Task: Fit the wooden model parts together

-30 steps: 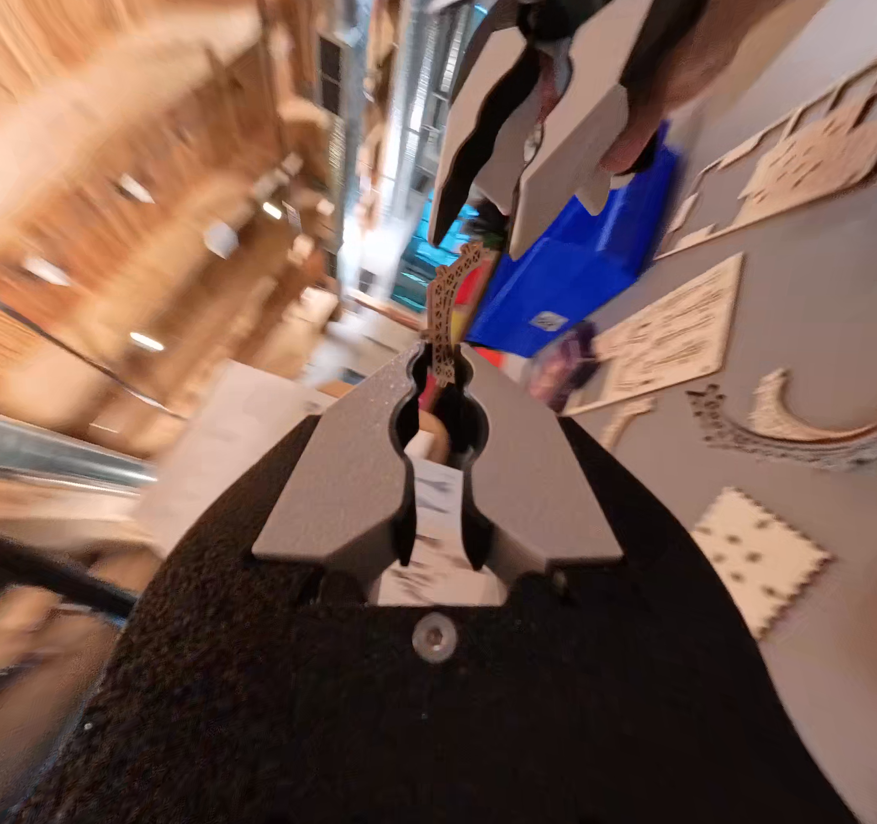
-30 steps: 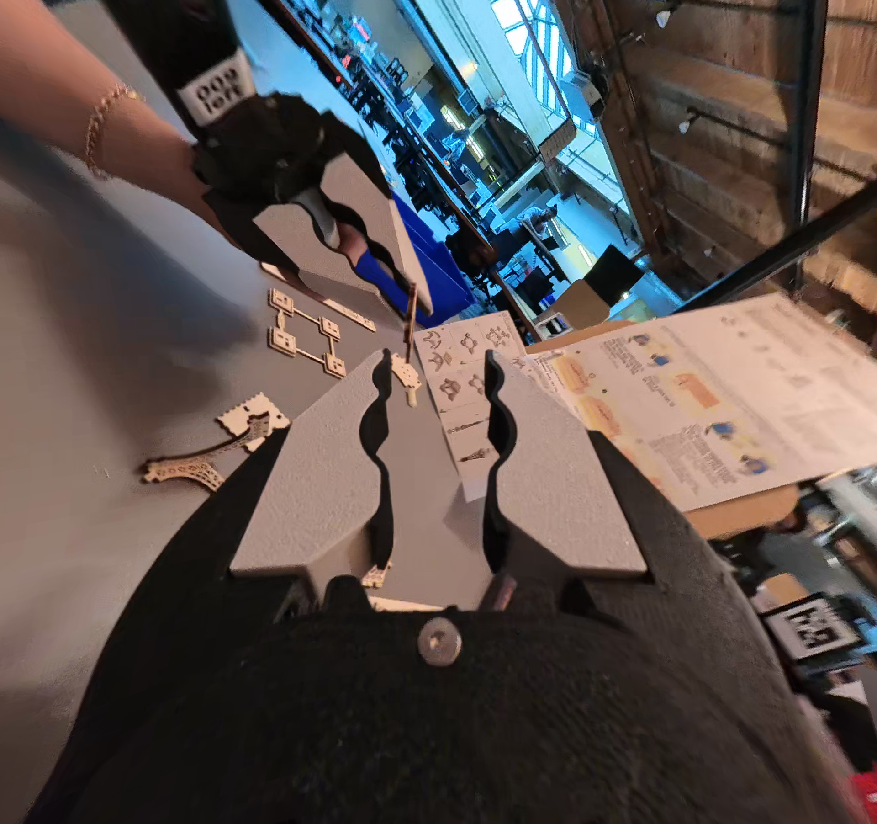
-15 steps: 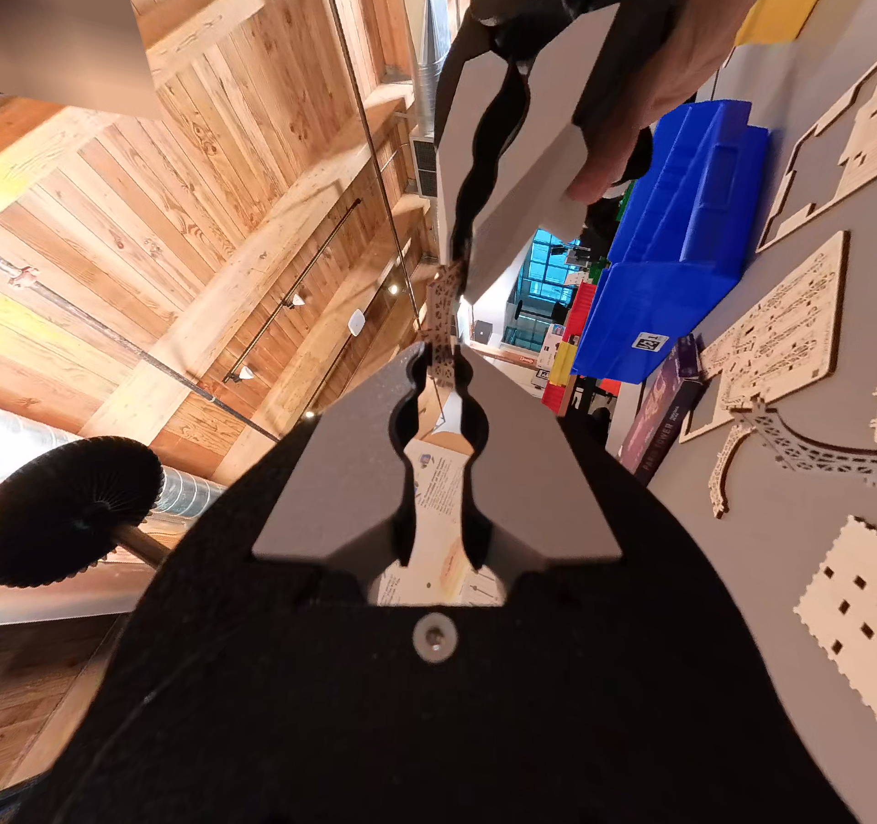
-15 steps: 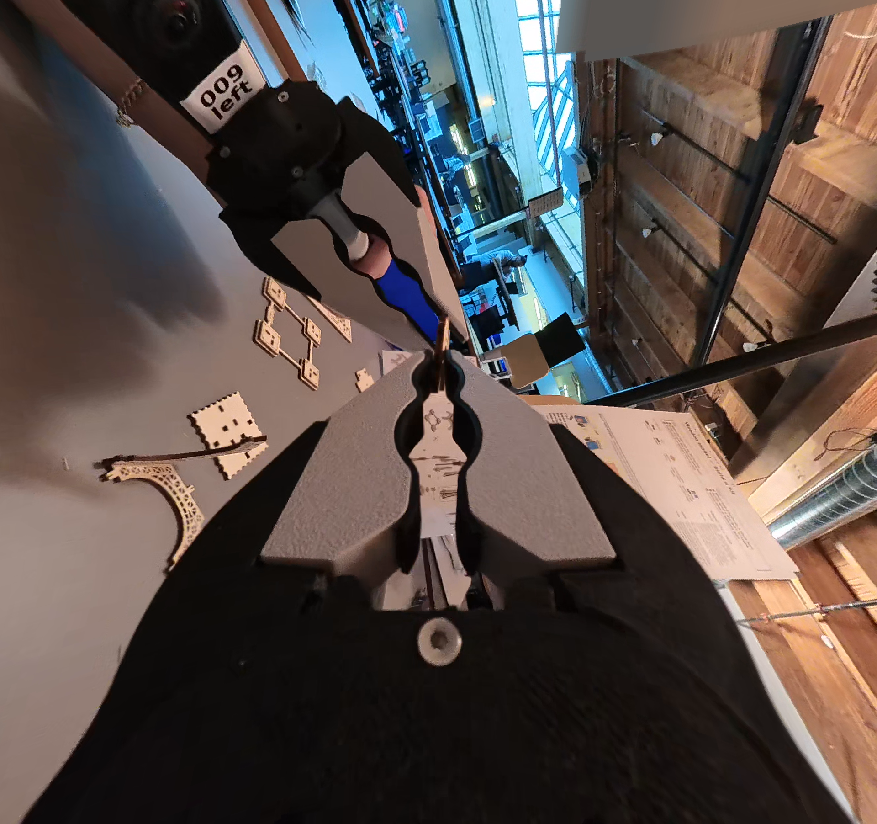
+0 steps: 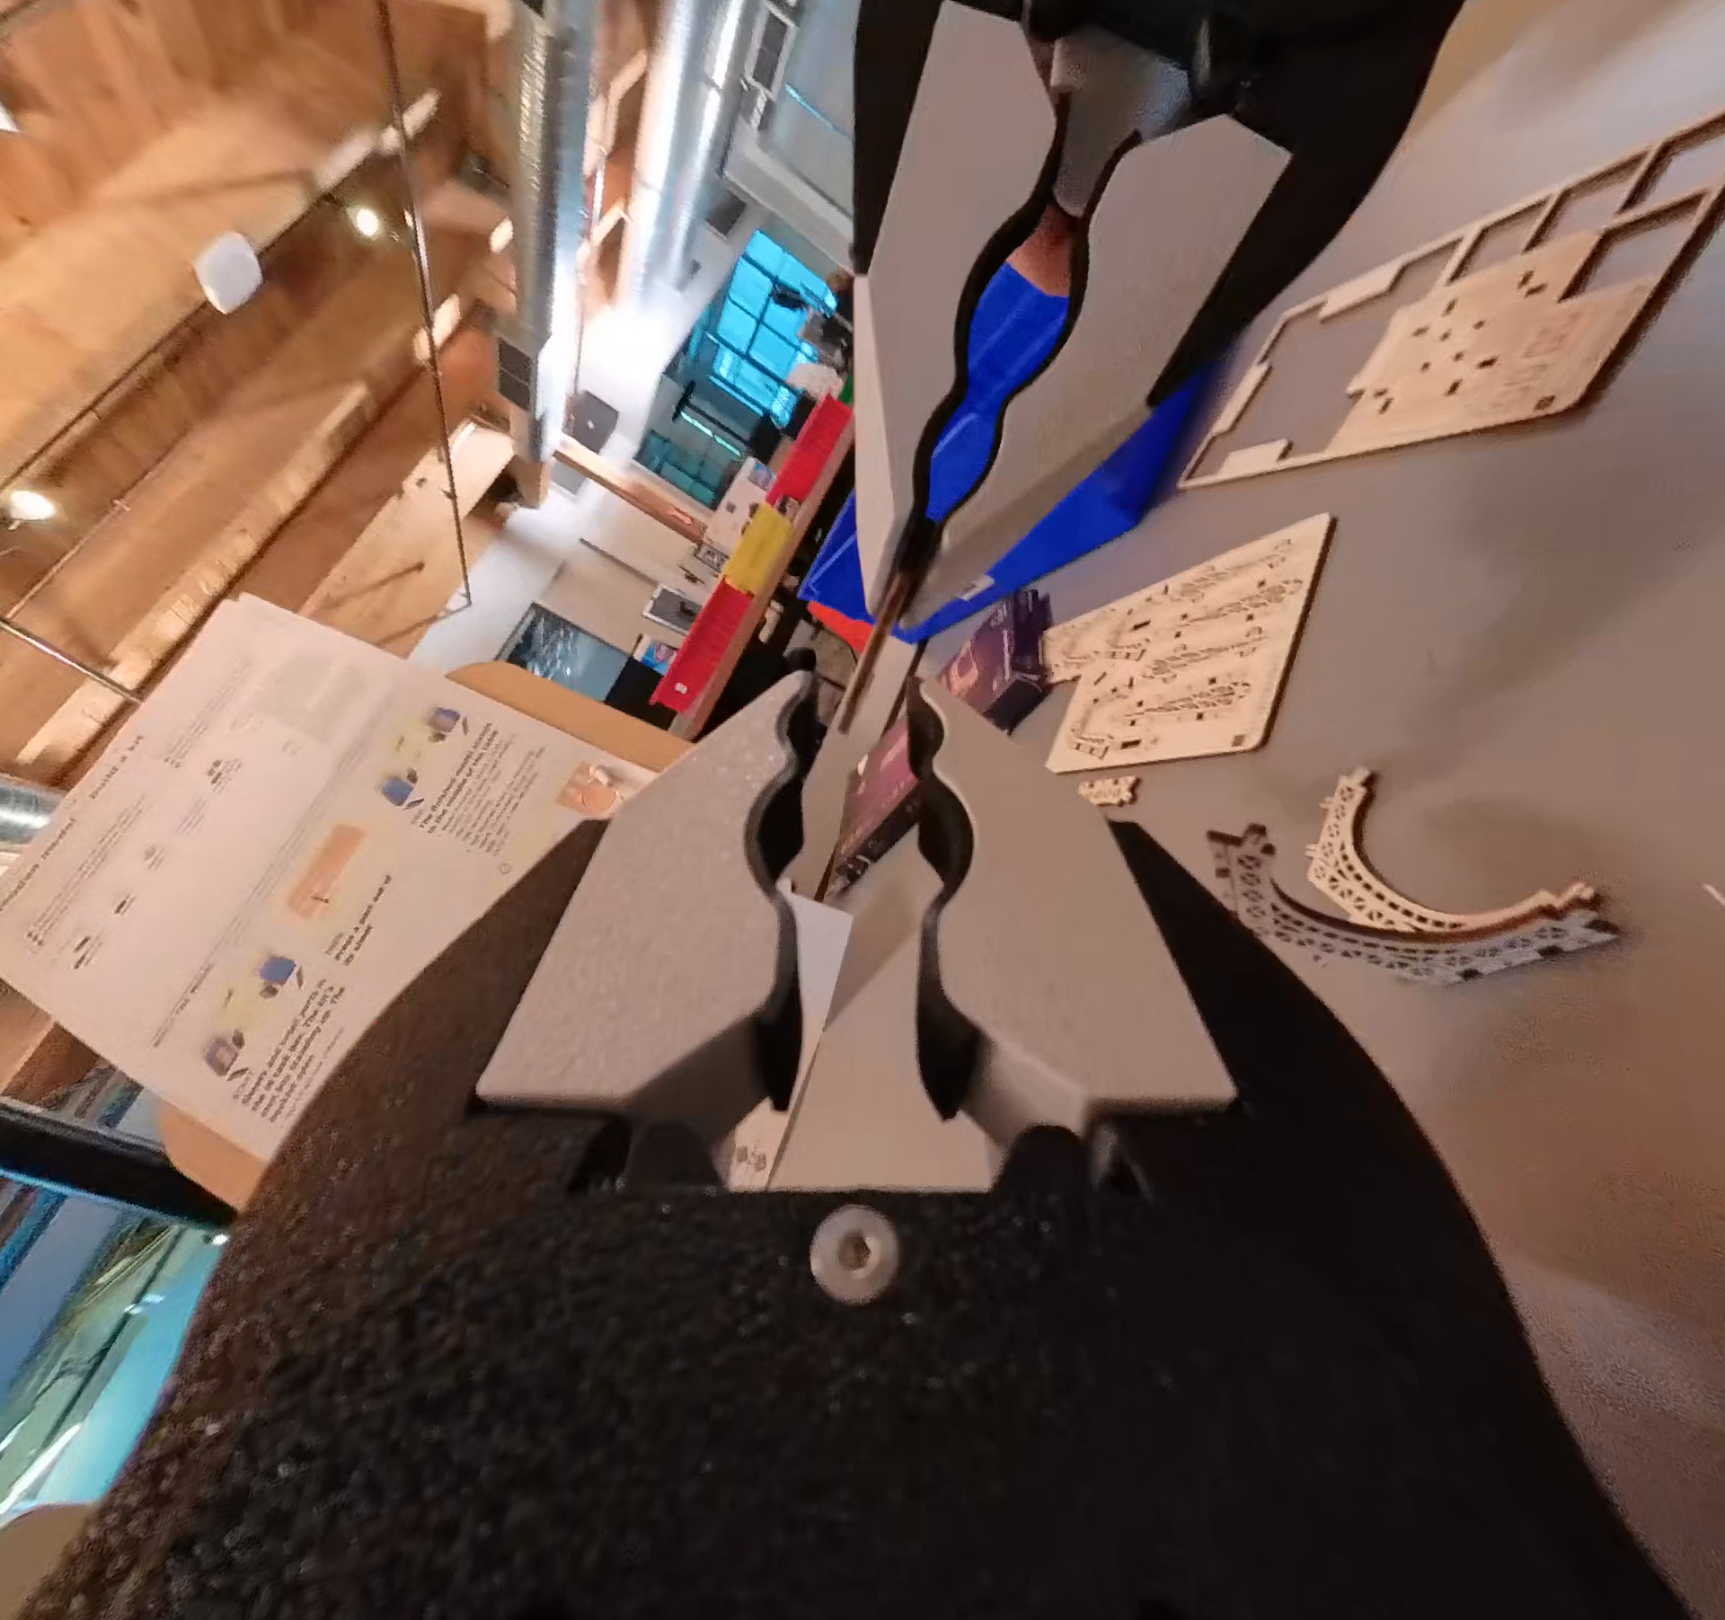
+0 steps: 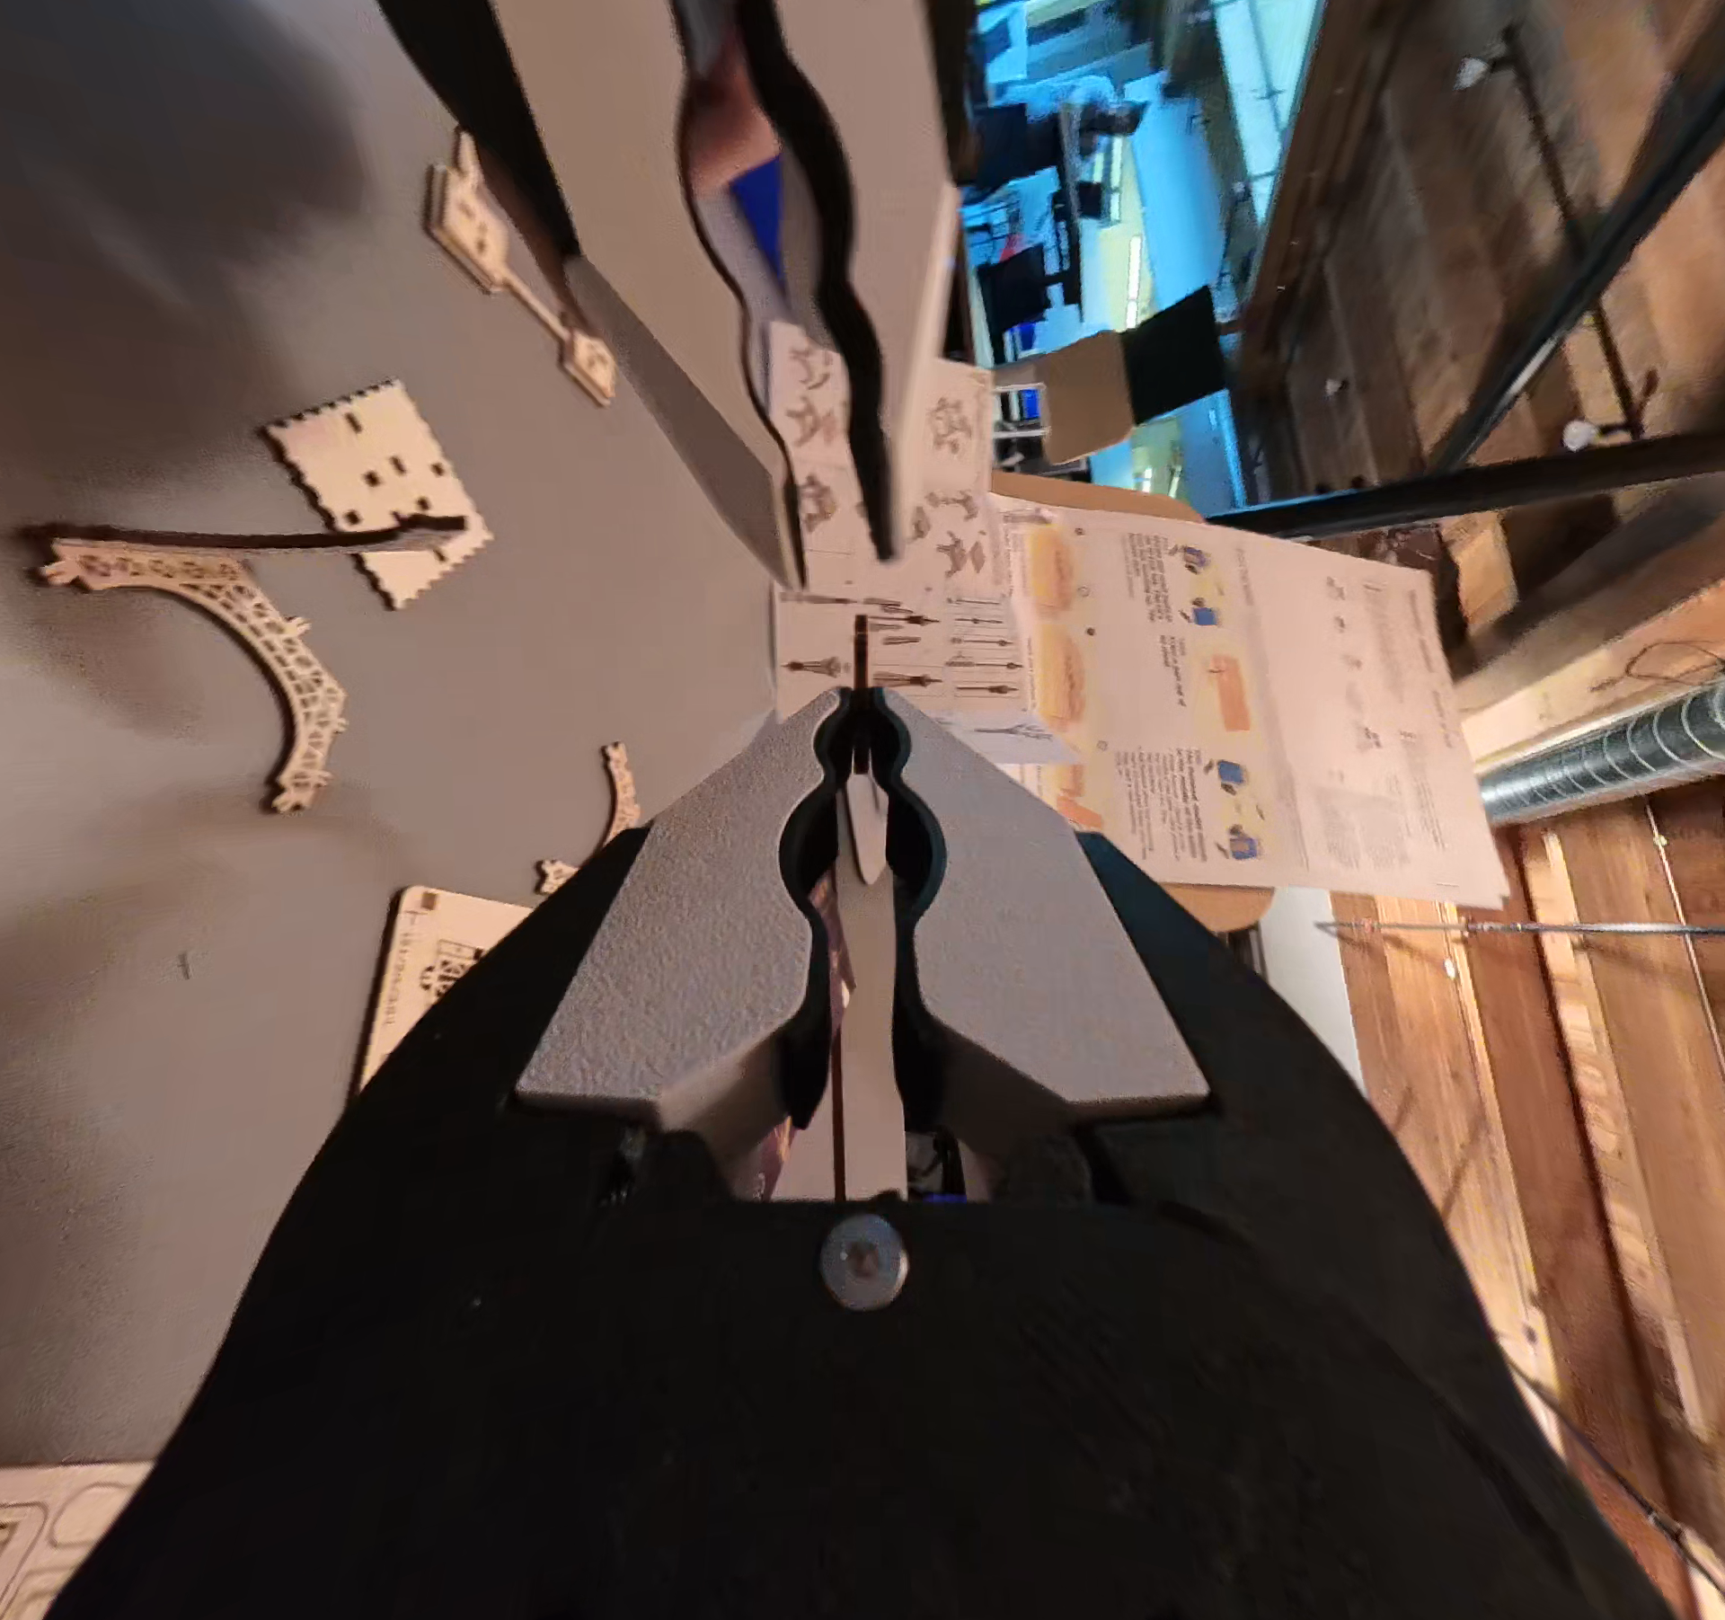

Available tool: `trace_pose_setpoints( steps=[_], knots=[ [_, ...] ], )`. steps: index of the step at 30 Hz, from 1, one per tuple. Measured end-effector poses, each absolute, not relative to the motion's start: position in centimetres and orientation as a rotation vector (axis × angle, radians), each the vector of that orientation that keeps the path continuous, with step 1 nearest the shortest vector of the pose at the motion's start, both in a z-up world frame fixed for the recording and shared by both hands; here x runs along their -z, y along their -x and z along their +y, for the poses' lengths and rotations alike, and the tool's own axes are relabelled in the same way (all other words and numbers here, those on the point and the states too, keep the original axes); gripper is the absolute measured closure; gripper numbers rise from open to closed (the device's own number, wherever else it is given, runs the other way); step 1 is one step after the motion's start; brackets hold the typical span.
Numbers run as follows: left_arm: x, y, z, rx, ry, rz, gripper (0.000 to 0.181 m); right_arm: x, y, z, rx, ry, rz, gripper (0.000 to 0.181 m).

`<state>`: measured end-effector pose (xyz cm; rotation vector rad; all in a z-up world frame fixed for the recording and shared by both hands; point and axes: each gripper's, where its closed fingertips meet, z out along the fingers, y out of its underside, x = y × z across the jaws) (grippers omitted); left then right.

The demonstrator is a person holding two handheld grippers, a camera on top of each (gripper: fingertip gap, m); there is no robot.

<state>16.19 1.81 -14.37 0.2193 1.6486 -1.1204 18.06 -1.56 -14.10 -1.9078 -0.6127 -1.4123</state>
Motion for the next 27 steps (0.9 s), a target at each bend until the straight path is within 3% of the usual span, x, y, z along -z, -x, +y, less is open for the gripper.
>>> trace_pose_setpoints(
  steps=[5, 6, 9, 11, 16, 20, 22, 25, 27],
  knots=[
    [15.6, -16.6, 0.9, 0.938, -0.286, 1.684, 0.160, 14.6, -18.2, -0.6, 1.520, 1.937, -0.672, 0.181],
    [15.2, -16.7, 1.1, 0.912, -0.280, 1.647, 0.177, 14.6, -18.2, -0.5, 1.523, 1.943, -0.677, 0.181],
    [14.6, -16.6, 1.4, 0.934, -0.278, 1.612, 0.181, 14.4, -17.8, -0.2, 1.535, 1.900, -0.707, 0.180],
    [13.9, -16.6, 1.9, 0.950, -0.278, 1.541, 0.181, 13.9, -17.6, -0.2, 1.472, 1.837, -0.660, 0.155],
    [12.4, -13.2, 1.4, 1.110, -0.456, 1.387, 0.181, 13.0, -18.7, -1.9, 1.334, 1.742, -0.482, 0.136],
    [13.1, -12.1, 0.5, 1.224, -0.488, 1.422, 0.181, 14.0, -17.8, -0.5, 1.430, 1.738, -0.656, 0.148],
    [12.9, -12.0, 0.3, 1.279, -0.466, 1.438, 0.181, 13.8, -17.2, 0.1, 1.470, 1.709, -0.702, 0.174],
    [13.8, -13.2, 0.8, 1.278, -0.380, 1.539, 0.177, 13.9, -18.5, -0.4, 1.623, 1.779, -0.740, 0.181],
    [14.4, -14.3, 1.5, 1.244, -0.288, 1.610, 0.154, 14.2, -21.0, -1.9, 1.814, 1.899, -0.717, 0.181]
  ],
)
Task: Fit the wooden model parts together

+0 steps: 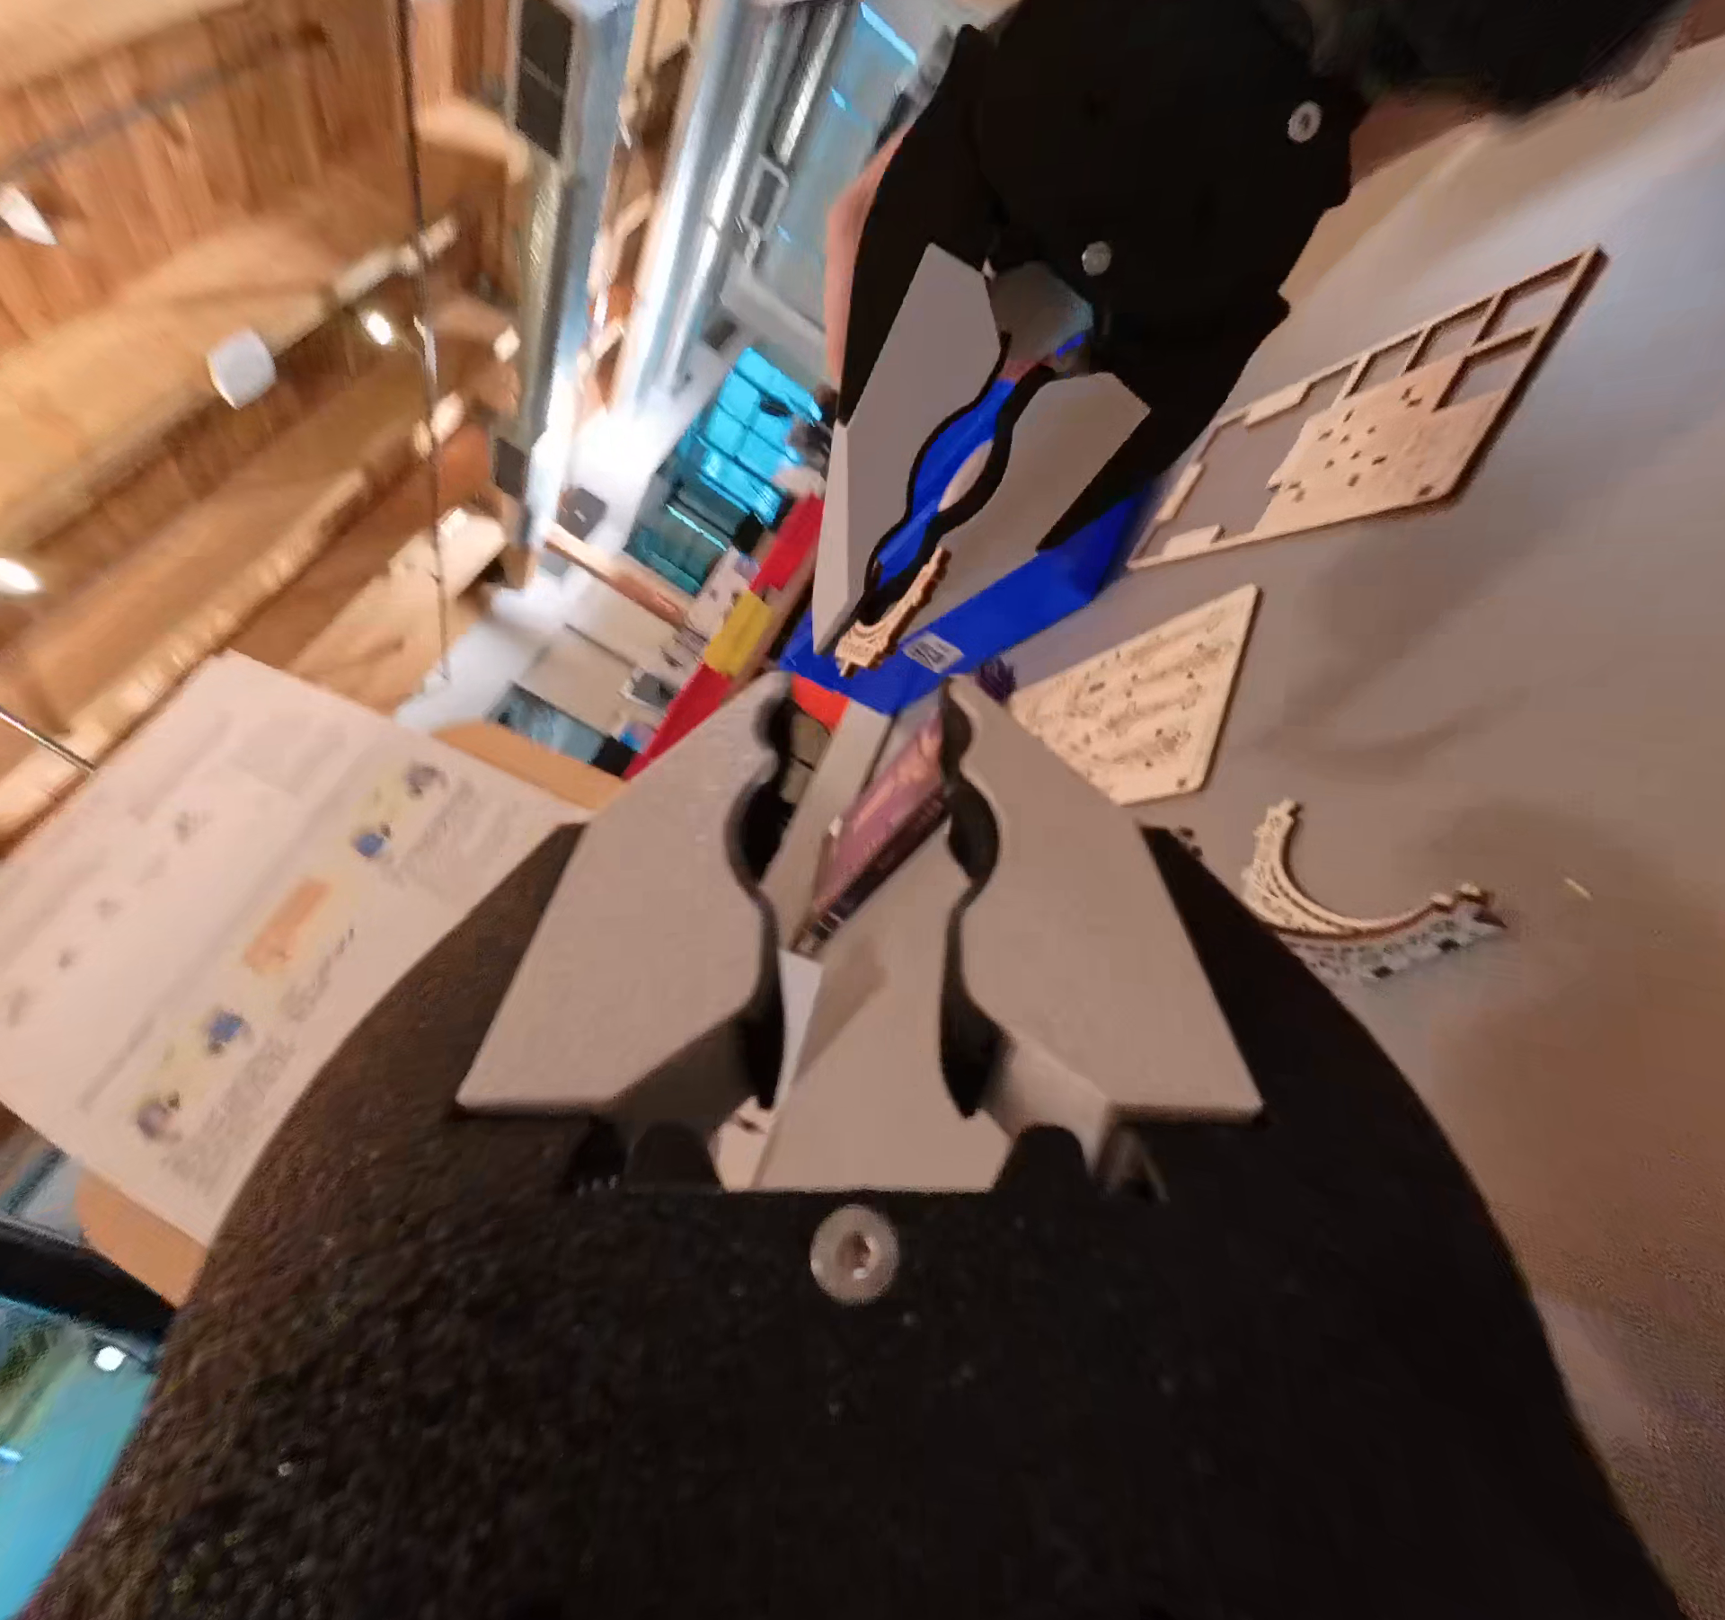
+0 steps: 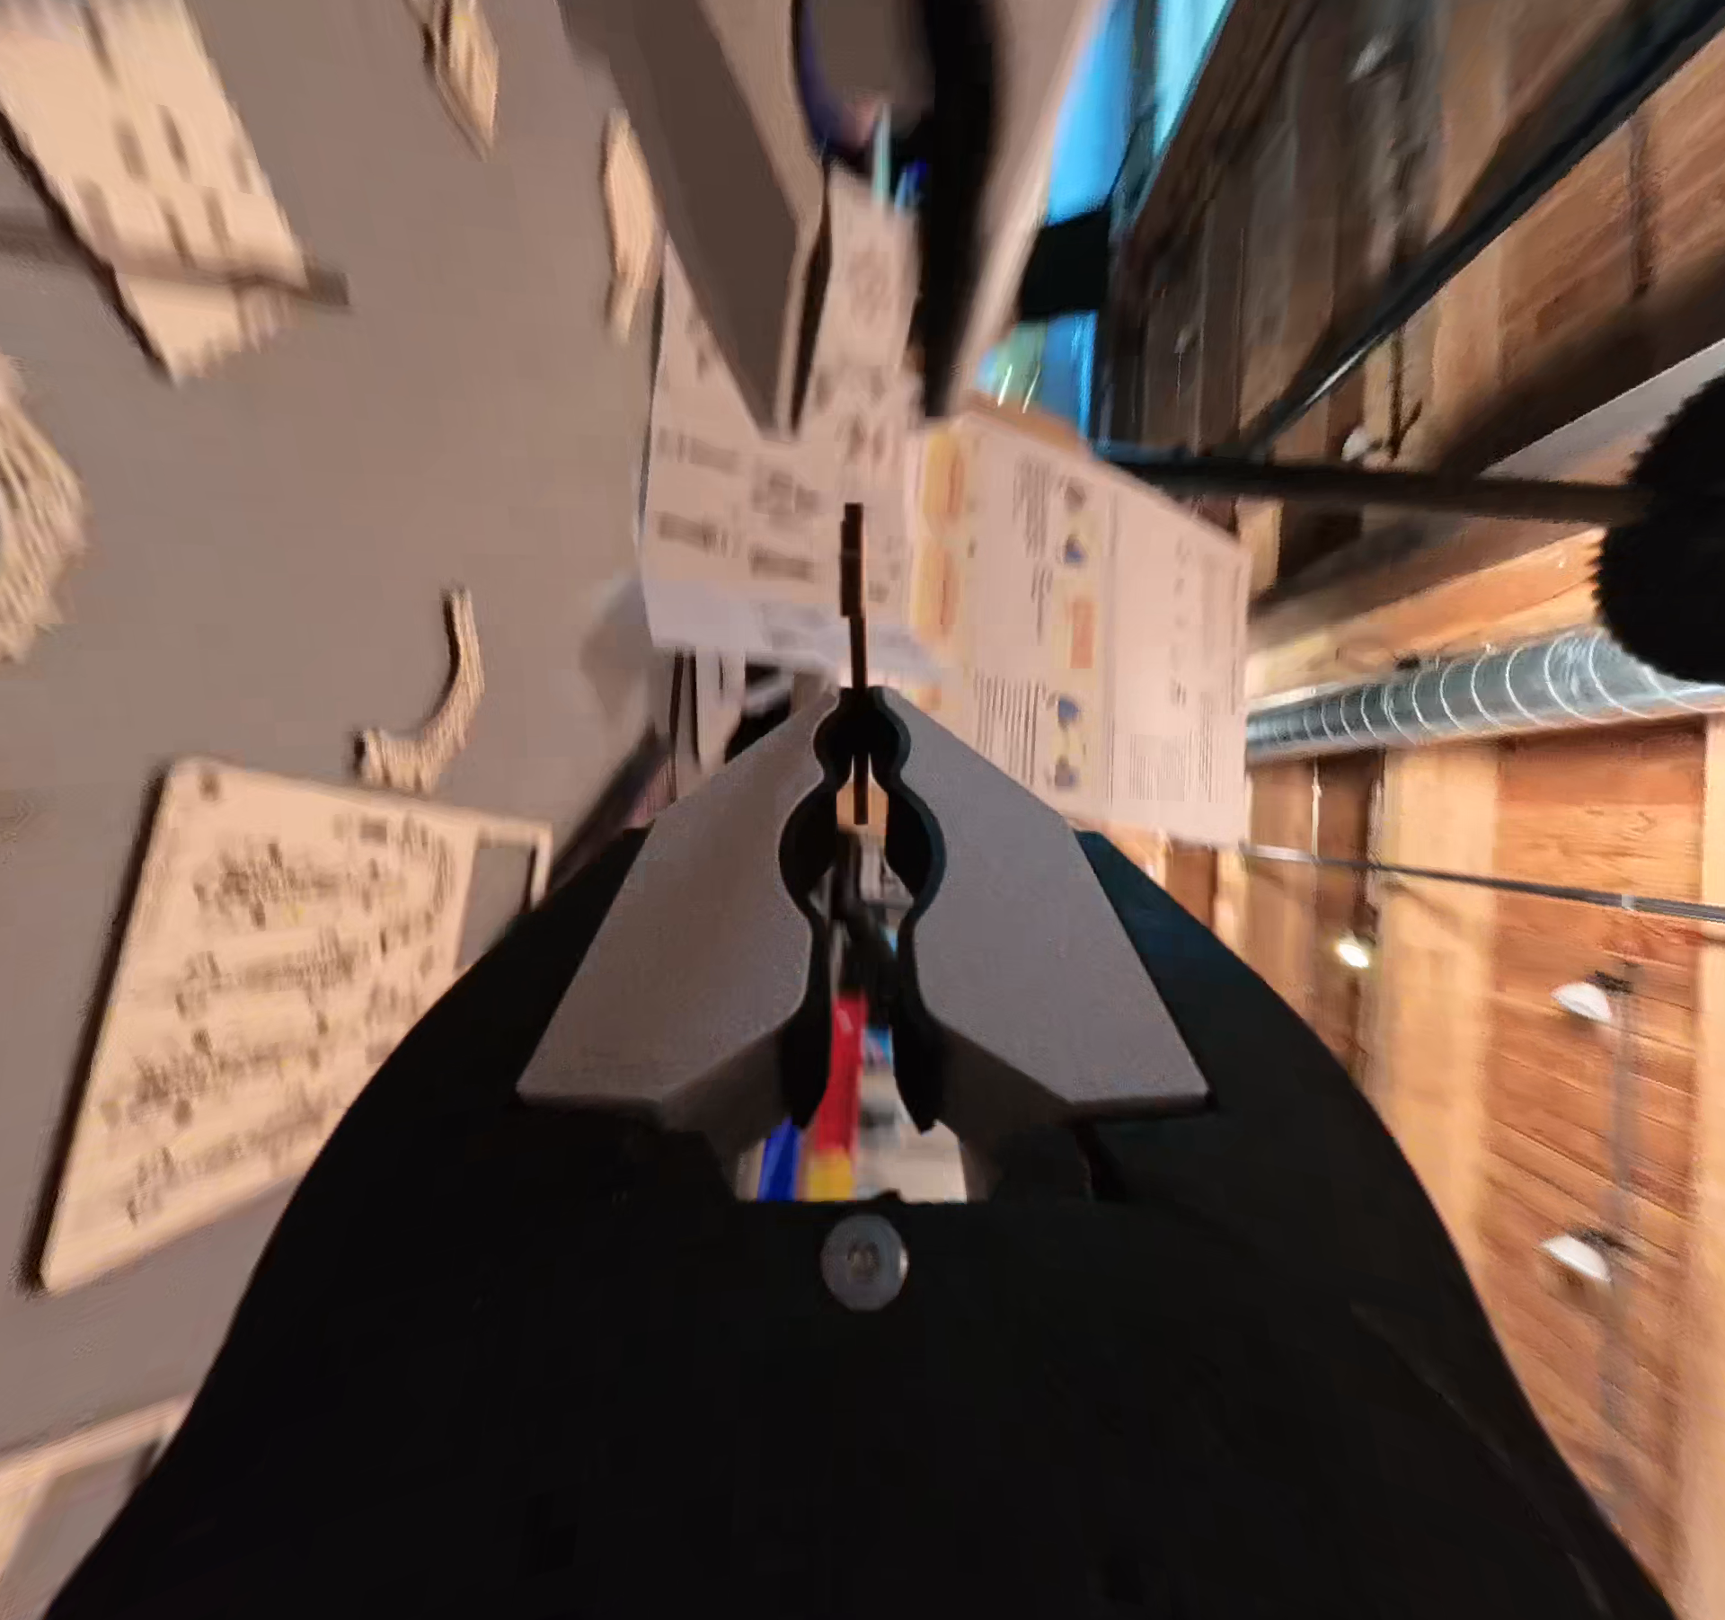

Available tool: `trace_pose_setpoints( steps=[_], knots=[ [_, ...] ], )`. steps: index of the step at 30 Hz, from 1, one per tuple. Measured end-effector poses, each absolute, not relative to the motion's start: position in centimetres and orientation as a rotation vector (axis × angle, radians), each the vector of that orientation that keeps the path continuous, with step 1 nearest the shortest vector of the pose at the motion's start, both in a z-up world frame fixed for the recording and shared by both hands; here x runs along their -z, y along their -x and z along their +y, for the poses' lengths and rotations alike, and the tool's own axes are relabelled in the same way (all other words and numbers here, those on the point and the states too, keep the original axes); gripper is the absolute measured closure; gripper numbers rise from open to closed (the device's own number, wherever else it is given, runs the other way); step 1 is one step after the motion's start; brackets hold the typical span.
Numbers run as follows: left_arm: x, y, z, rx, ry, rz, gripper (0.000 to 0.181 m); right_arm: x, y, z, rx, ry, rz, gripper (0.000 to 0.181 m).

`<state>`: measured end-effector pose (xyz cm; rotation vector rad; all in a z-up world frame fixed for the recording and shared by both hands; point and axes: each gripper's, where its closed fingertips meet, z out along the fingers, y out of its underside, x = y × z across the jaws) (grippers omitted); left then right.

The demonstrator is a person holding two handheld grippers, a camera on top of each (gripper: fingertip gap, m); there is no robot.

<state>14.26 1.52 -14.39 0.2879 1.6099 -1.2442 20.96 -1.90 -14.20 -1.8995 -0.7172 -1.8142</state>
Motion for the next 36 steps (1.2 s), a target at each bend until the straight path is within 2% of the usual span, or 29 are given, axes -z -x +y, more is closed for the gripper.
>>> trace_pose_setpoints(
  steps=[1, 4, 6, 9, 16, 24, 27, 36],
  knots=[
    [14.8, -14.5, 1.7, 1.233, -0.252, 1.662, 0.146, 14.8, -22.0, -2.6, 1.882, 1.971, -0.733, 0.181],
    [16.2, -14.6, 1.8, 1.149, -0.213, 1.796, 0.150, 16.2, -22.9, -3.0, 1.972, 2.012, -0.846, 0.181],
    [17.2, -15.2, 2.4, 1.044, -0.176, 1.867, 0.164, 16.2, -23.5, -3.1, 2.036, 2.021, -0.842, 0.181],
    [19.1, -16.6, 4.3, 0.936, -0.018, 1.987, 0.173, 16.0, -23.7, -3.0, 2.106, 1.999, -0.844, 0.181],
    [22.9, -15.2, 4.6, 1.036, 0.052, 2.213, 0.165, 18.6, -23.3, -1.0, 2.062, 2.059, -0.979, 0.181],
    [23.6, -14.1, 3.8, 1.228, 0.154, 2.346, 0.159, 21.4, -21.9, 0.0, 1.741, 2.177, -1.025, 0.181],
    [22.8, -13.8, 3.2, 1.316, 0.149, 2.295, 0.147, 22.6, -21.0, 0.0, 1.529, 2.254, -0.961, 0.181],
    [21.0, -14.0, 1.5, 1.329, 0.042, 2.094, 0.144, 24.1, -20.2, -1.0, 1.217, 2.392, -0.806, 0.181]
  ],
)
